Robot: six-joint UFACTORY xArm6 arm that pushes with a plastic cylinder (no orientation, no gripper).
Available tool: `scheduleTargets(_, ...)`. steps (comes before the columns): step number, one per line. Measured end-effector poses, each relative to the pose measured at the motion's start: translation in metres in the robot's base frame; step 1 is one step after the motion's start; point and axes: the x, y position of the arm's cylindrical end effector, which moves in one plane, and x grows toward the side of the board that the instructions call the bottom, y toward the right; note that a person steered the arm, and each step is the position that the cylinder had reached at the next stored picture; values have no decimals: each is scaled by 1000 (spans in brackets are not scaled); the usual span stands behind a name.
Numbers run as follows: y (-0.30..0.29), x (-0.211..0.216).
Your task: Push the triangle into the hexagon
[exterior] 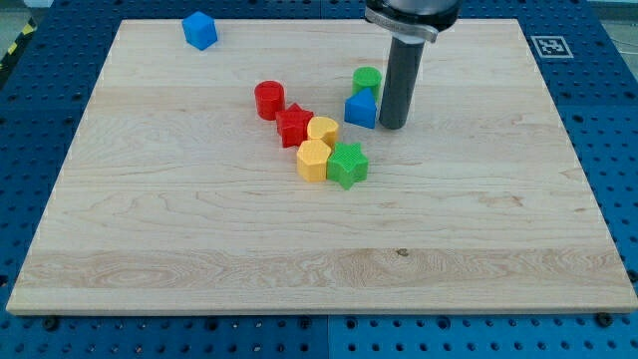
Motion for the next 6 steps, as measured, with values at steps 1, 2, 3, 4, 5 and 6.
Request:
scheduleTargets(1,-2,-19)
scheduleTargets(2,-11,-32)
scheduleTargets(3,-29,-36)
scheduleTargets(4,-43,-16)
scheduleTargets(5,-43,36)
scheduleTargets(6,-39,54)
